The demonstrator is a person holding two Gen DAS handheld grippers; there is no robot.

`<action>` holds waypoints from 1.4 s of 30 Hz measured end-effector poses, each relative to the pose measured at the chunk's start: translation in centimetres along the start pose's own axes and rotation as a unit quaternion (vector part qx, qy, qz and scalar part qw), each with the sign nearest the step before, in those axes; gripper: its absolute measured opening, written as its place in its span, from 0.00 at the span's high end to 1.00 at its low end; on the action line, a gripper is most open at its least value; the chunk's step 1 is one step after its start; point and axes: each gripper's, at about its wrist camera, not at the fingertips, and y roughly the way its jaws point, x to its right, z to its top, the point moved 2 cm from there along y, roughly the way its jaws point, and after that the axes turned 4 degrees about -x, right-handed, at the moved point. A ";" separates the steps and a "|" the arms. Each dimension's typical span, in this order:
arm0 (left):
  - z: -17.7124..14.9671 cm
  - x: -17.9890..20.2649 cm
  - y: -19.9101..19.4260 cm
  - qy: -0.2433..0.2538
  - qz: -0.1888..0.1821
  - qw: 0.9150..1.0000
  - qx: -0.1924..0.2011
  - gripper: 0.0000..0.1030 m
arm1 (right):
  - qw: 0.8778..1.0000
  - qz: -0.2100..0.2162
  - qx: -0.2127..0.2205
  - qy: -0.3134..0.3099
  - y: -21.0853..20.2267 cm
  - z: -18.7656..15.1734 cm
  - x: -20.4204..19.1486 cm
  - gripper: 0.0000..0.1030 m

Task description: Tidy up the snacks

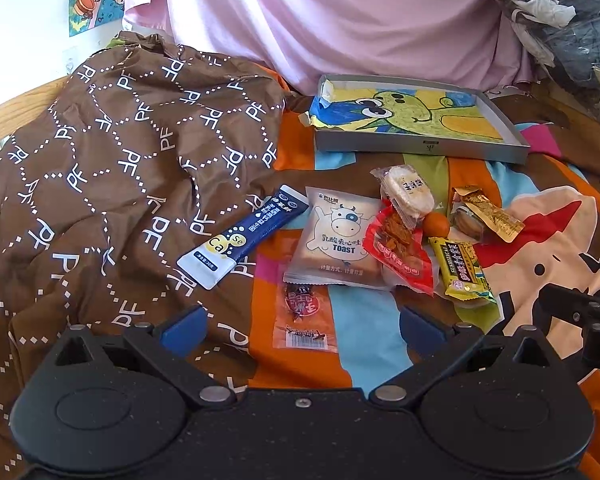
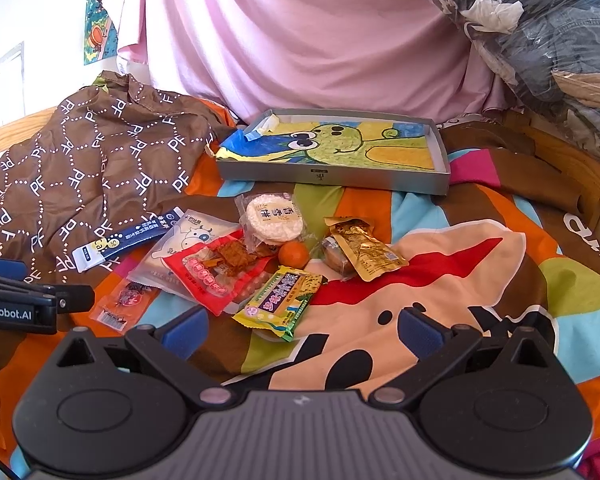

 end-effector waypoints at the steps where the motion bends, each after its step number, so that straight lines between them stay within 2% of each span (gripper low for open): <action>1: 0.0 0.0 0.0 0.000 0.000 1.000 0.000 0.01 | 1.000 0.000 0.000 0.000 0.0 0.0 0.1 0.00; 21: 0.0 0.0 0.1 0.000 0.000 1.000 -0.001 0.01 | 1.000 0.003 -0.008 0.001 0.2 0.0 0.0 0.00; 30: -1.2 0.0 0.3 0.004 0.000 1.000 -0.008 0.01 | 1.000 0.005 -0.018 -0.005 0.6 -0.2 0.0 0.00; 37: -0.8 -0.5 1.0 0.028 0.017 0.999 -0.032 0.01 | 0.998 0.013 -0.023 -0.063 1.1 -0.3 0.0 0.00; 42: 0.6 -1.8 2.0 0.055 0.034 0.997 -0.049 0.01 | 0.994 0.035 -0.048 -0.094 2.2 1.1 1.0 0.00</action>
